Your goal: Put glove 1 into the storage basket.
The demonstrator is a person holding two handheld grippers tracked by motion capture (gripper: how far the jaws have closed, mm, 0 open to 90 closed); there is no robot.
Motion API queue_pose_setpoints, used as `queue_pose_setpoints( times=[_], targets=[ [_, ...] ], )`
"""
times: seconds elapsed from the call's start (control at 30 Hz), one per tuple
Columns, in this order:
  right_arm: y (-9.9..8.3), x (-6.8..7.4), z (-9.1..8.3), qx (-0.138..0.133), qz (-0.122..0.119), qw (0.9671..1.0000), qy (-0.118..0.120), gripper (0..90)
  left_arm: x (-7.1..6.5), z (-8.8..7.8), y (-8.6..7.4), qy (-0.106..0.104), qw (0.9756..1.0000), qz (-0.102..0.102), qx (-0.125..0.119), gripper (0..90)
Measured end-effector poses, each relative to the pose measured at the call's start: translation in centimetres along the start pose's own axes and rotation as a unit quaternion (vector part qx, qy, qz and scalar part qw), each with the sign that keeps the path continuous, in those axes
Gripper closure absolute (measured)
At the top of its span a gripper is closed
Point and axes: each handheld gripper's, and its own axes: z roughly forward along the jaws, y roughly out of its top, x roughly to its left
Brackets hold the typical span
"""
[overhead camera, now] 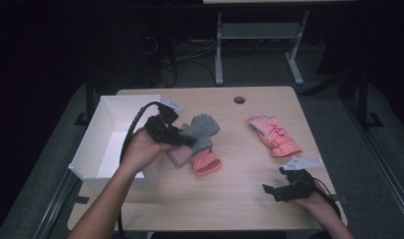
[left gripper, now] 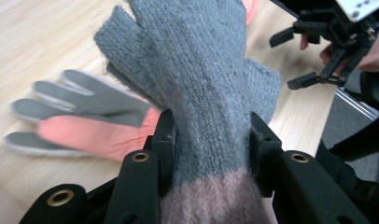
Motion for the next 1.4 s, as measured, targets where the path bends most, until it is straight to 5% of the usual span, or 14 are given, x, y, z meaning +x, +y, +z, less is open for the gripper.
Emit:
queue_pose_setpoints(
  times=[0.4,0.67,0.87,0.97,1.0,1.03,1.13,1.2,1.4],
  targets=[
    [0.0,-0.1,0.1,0.001,-0.001,1.0000,-0.001,7.5,3.3,-3.5,-1.6,0.045,0.9981,-0.037,-0.021,62.5],
    [0.0,-0.1,0.2,0.004,0.002,1.0000,-0.002,7.6,5.7,-5.5,-3.2,0.089,0.9929,-0.070,-0.037,62.5],
    [-0.1,-0.1,0.1,0.004,-0.001,1.0000,-0.003,7.6,7.7,-6.7,-4.8,0.121,0.9864,-0.100,-0.050,62.5],
    [0.0,-0.1,0.1,0.005,0.002,1.0000,-0.003,7.6,9.1,-7.3,-6.0,0.148,0.9797,-0.124,-0.054,62.6],
    [0.0,-0.1,0.1,0.005,0.002,1.0000,-0.003,7.6,9.1,-7.3,-6.0,0.148,0.9797,-0.124,-0.054,62.5],
    [0.0,-0.1,0.1,0.007,0.003,1.0000,-0.003,7.6,9.9,-7.5,-6.6,0.161,0.9757,-0.138,-0.054,62.5],
    [0.0,-0.1,0.1,0.006,0.001,1.0000,-0.005,7.6,10.7,-7.5,-7.2,0.172,0.9723,-0.148,-0.054,62.5],
    [0.0,-0.2,0.1,0.006,0.001,1.0000,-0.005,7.5,11.9,-7.4,-8.3,0.187,0.9670,-0.166,-0.049,62.5],
    [0.0,-0.2,0.1,0.008,0.002,1.0000,-0.004,7.6,14.1,-6.2,-10.1,0.208,0.9588,-0.192,-0.025,62.5]
  ],
)
